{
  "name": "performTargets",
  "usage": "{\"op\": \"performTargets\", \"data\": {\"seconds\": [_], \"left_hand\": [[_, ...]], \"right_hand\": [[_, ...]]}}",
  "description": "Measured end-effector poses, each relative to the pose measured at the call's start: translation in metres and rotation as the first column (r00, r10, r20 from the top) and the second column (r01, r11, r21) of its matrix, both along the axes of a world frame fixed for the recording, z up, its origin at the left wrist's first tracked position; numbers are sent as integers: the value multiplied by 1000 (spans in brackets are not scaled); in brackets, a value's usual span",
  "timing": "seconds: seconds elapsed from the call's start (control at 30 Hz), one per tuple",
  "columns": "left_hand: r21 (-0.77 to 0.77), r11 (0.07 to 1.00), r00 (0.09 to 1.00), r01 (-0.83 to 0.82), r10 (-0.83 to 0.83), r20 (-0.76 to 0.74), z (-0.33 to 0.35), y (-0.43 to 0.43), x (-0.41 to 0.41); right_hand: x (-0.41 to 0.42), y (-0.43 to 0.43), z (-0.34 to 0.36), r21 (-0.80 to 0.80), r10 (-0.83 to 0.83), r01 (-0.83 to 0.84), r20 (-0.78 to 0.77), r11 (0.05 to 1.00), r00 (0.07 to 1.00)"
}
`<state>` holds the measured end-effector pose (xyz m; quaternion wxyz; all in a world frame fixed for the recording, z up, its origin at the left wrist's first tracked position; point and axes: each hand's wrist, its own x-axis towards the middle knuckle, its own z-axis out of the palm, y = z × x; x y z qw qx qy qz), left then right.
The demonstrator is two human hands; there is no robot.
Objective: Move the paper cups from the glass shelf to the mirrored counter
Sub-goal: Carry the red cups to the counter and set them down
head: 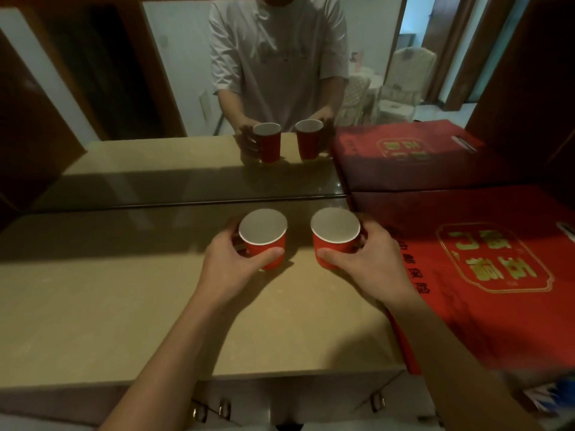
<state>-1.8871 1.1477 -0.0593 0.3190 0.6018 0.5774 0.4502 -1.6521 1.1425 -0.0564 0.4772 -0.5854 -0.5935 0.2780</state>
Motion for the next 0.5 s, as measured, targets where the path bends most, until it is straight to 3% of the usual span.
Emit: {"op": "performTargets", "data": {"seconds": [0.33, 0.5], "left_hand": [[-34, 999, 990, -8, 3, -140, -1, 6, -2], [-61, 998, 918, 25, -47, -393, 7, 0, -14]], "right_hand": [[3, 6, -4, -21, -26, 29, 101, 999, 995], [14, 0, 8, -14, 21, -18, 250, 1000, 968]]}}
